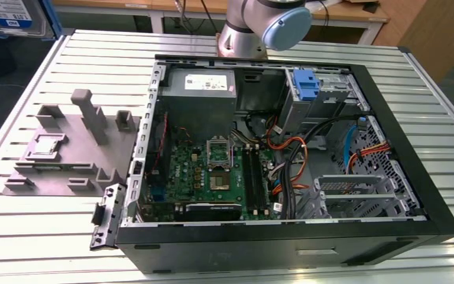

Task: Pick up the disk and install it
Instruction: 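Pick up the disk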

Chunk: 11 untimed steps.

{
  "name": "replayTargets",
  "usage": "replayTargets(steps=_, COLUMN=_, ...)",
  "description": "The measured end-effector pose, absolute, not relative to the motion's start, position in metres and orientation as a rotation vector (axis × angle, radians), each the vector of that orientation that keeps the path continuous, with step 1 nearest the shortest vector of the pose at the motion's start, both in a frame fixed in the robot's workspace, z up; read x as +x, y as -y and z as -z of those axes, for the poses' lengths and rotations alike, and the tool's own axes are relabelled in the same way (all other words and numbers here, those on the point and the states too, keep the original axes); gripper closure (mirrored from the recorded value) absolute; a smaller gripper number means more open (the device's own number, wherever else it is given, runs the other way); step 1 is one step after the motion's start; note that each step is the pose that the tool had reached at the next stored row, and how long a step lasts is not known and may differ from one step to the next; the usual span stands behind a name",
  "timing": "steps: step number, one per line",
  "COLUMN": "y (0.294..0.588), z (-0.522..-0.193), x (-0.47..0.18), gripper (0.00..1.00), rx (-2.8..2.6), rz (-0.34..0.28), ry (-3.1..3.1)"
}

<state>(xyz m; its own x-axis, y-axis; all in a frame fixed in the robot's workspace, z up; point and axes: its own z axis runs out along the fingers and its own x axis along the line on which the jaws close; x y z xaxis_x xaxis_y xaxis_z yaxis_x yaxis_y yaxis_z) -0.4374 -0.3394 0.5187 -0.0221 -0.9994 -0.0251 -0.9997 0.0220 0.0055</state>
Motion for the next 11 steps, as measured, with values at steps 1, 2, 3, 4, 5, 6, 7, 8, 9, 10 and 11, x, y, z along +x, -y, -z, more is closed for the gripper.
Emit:
replayTargets(steps=1, y=0.3409, z=-0.5187, x=-0.4373, gripper=0.63, rx=-2.187, rz=-0.033, ry=-2.236)
replayTargets(steps=2, y=0.3424, z=-0.5187, x=-0.4374, gripper=0.63, rx=-2.188, rz=-0.031, ry=-2.237)
replayTargets(steps=3, y=0.3436, z=-0.5187, x=-0.4374, gripper=0.63, rx=-2.189, rz=-0.029, ry=-2.237)
replayTargets(steps=4, y=0.3444, z=-0.5186, x=-0.4374, gripper=0.63, rx=-2.189, rz=-0.028, ry=-2.238)
replayTargets(steps=5, y=0.3447, z=-0.5187, x=-0.4373, gripper=0.63, rx=-2.190, rz=-0.026, ry=-2.239)
replayTargets(steps=6, y=0.3448, z=-0.5186, x=-0.4370, gripper=0.63, rx=-2.190, rz=-0.025, ry=-2.240)
replayTargets(steps=7, y=0.3448, z=-0.5187, x=-0.4366, gripper=0.63, rx=-2.191, rz=-0.025, ry=-2.240)
replayTargets(steps=8, y=0.3449, z=-0.5186, x=-0.4358, gripper=0.63, rx=-2.191, rz=-0.025, ry=-2.239)
replayTargets(steps=9, y=0.3449, z=-0.5187, x=-0.4349, gripper=0.63, rx=-2.191, rz=-0.025, ry=-2.239)
replayTargets(steps=10, y=0.3449, z=-0.5187, x=-0.4335, gripper=0.63, rx=-2.191, rz=-0.025, ry=-2.240)
replayTargets(steps=11, y=0.3449, z=-0.5187, x=-0.4318, gripper=0.63, rx=-2.191, rz=-0.025, ry=-2.240)
